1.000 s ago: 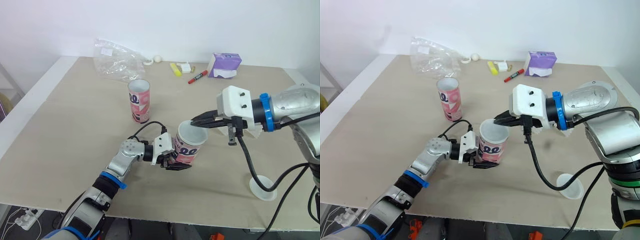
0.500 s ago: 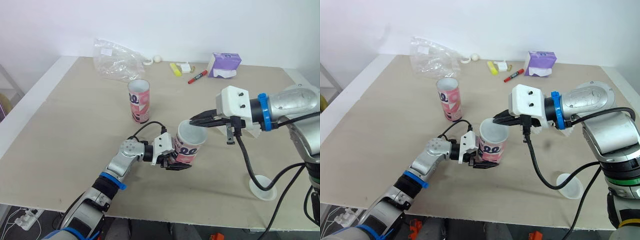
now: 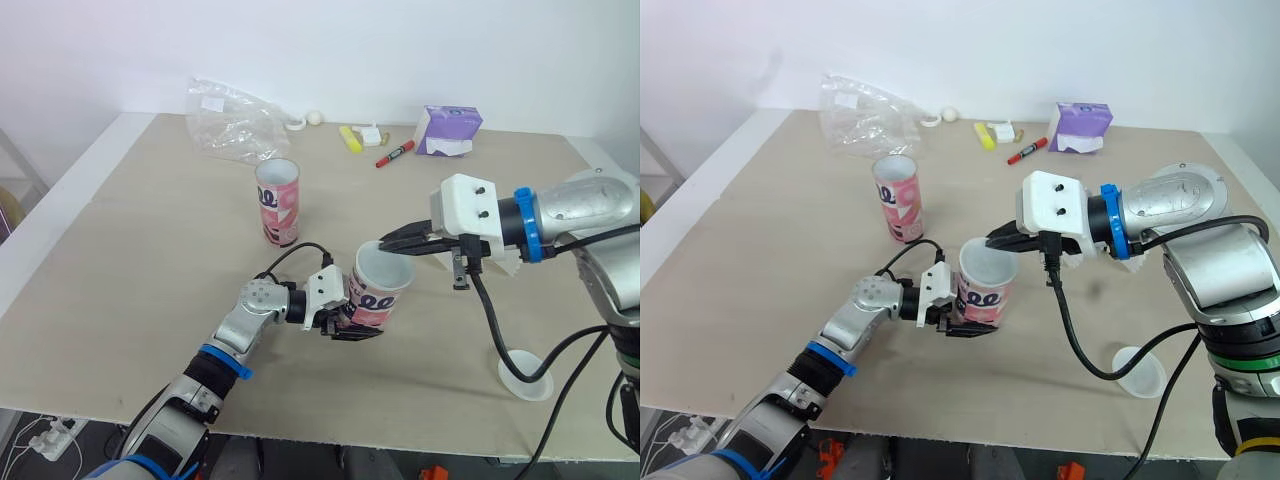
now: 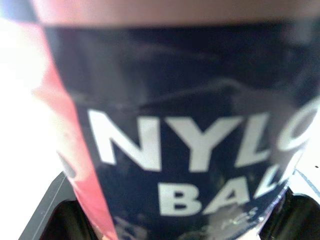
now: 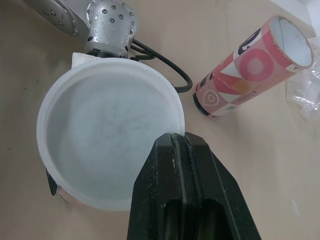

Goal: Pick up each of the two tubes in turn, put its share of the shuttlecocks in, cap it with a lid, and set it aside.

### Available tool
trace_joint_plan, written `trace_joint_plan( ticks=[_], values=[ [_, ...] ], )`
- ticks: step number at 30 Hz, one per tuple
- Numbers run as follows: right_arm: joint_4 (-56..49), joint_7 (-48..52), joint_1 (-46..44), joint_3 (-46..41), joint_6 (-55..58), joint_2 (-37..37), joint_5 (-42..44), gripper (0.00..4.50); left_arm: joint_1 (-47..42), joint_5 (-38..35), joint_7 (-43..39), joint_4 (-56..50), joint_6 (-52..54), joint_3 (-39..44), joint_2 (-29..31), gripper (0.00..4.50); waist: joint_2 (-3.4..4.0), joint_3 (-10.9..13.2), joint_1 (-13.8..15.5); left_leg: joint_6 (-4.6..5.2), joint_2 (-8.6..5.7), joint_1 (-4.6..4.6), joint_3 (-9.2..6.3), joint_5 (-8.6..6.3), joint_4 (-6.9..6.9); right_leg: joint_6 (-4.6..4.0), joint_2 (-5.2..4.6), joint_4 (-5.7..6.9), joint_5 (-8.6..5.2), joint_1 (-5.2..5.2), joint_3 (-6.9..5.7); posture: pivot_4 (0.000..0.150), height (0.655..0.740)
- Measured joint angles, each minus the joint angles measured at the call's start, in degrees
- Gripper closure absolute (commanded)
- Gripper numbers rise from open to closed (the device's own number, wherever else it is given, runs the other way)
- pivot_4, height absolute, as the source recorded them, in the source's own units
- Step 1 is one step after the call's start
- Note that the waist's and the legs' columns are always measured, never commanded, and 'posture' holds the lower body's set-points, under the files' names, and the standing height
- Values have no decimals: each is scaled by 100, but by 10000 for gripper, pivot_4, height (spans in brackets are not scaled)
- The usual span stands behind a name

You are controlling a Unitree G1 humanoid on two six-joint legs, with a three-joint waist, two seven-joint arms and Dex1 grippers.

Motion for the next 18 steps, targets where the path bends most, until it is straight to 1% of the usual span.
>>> trace_joint_plan(
  ticks=[1, 4, 6, 7, 12, 18],
  values=[
    [0, 2, 0, 0, 0, 0, -1, 44319, 0, 0, 0, 1, 0, 0, 0, 11287, 0, 0, 0, 0, 0, 0, 0, 0, 0, 0, 0, 0, 0, 0, 0, 1500, 7400],
    [0, 21, 2, 0, 46, -2, 0, 35154, -1, 0, 0, 4, -1, 0, 0, 11287, 0, 0, 0, 0, 0, 0, 0, 0, 0, 0, 0, 0, 0, 0, 0, 1500, 7400],
    [-7, 21, 9, 0, 69, -2, 5, 25268, -7, 1, -1, 12, -2, -5, 0, 11287, 0, 0, 0, 0, 0, 1, 0, 0, 0, 0, 0, 0, 0, 2, 0, 1500, 7400],
    [-17, 6, 6, -4, 70, -2, 8, 21699, -9, 1, 0, 14, -2, -6, 0, 11287, 0, 0, 0, 0, 0, 1, 0, 0, 0, 0, 0, 0, 0, 1, 0, 1500, 7400],
    [-36, -90, 4, -81, 365, 13, 198, 21699, -13, -1, -2, 24, -8, -5, 0, 11287, -1, 0, 0, 0, 0, 1, 0, 0, 0, 0, 0, 0, 0, 1, 0, 1500, 7400],
    [-11, -307, -222, -663, 1053, 85, 795, 21699, -14, -2, -6, 27, -13, -1, 6, 11287, 0, 0, -1, 0, 0, 1, 0, 0, 0, -1, 0, 0, 0, 1, 0, 1500, 7400]
  ],
)
